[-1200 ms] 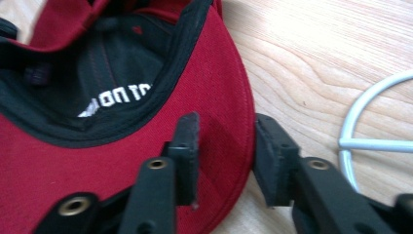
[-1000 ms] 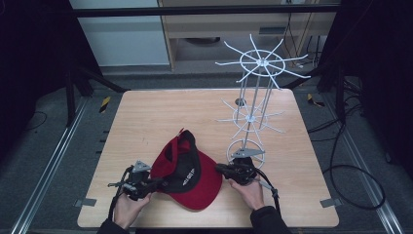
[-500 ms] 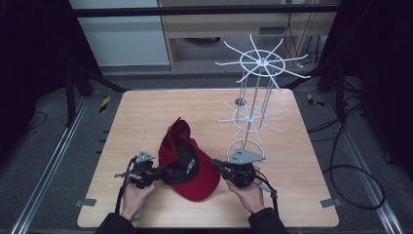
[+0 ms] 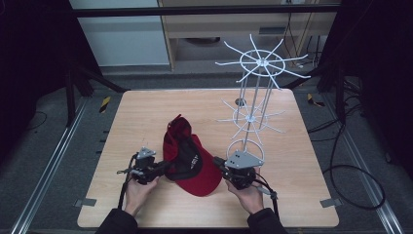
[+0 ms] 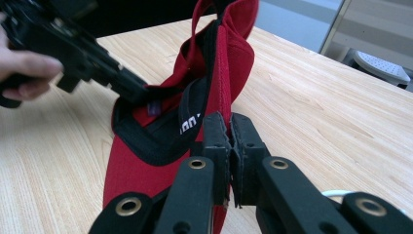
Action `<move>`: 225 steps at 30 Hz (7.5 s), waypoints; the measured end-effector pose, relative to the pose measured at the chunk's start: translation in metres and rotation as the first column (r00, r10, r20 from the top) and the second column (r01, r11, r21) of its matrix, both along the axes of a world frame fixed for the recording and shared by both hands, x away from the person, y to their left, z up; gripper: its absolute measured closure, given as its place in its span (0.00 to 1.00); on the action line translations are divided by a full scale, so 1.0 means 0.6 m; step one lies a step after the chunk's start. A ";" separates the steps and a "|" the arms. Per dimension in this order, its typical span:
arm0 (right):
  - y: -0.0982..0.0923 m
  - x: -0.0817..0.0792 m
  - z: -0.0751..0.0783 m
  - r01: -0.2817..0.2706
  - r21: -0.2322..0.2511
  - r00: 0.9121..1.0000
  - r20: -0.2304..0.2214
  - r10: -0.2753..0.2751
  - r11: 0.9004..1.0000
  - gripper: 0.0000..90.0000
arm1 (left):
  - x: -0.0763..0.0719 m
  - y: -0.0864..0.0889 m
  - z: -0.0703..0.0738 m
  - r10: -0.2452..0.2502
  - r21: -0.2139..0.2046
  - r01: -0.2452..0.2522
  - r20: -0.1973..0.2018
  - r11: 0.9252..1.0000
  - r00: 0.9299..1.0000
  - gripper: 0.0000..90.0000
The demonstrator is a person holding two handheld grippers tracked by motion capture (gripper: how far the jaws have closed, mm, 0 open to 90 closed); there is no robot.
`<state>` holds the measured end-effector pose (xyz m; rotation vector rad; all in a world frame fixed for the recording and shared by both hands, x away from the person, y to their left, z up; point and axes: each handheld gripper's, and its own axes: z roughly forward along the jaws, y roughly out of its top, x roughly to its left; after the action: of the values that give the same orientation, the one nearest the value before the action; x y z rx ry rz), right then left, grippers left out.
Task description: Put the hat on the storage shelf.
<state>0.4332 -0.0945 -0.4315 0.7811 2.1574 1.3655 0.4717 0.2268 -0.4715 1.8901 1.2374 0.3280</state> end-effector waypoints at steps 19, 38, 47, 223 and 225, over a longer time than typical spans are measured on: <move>-0.002 -0.004 -0.002 0.006 -0.002 1.000 0.009 -0.006 1.000 0.96 | 0.007 -0.053 0.133 -0.046 -0.092 0.058 0.122 0.994 0.992 0.54; 0.003 -0.009 0.001 -0.023 0.014 1.000 0.010 0.023 1.000 0.96 | 0.066 -0.151 0.142 -0.019 -0.024 0.021 0.087 0.999 0.996 0.59; 0.005 -0.010 0.003 -0.044 0.044 0.999 -0.025 0.045 0.998 0.95 | 0.061 -0.154 0.145 -0.028 -0.042 0.032 0.084 0.999 0.996 0.91; -0.147 -0.021 -0.066 0.204 -0.029 0.963 -0.171 -0.206 0.978 0.50 | 0.024 -0.142 -0.028 -0.253 0.317 0.267 -0.085 0.910 0.964 0.38; -0.147 -0.021 -0.066 0.204 -0.026 0.963 -0.176 -0.205 0.979 0.49 | 0.026 -0.140 -0.028 -0.251 0.310 0.269 -0.097 0.912 0.963 0.39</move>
<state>0.4206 -0.1826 -0.4710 1.1277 2.1416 1.2217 0.4875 0.1429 -0.4882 2.3290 0.9923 0.3511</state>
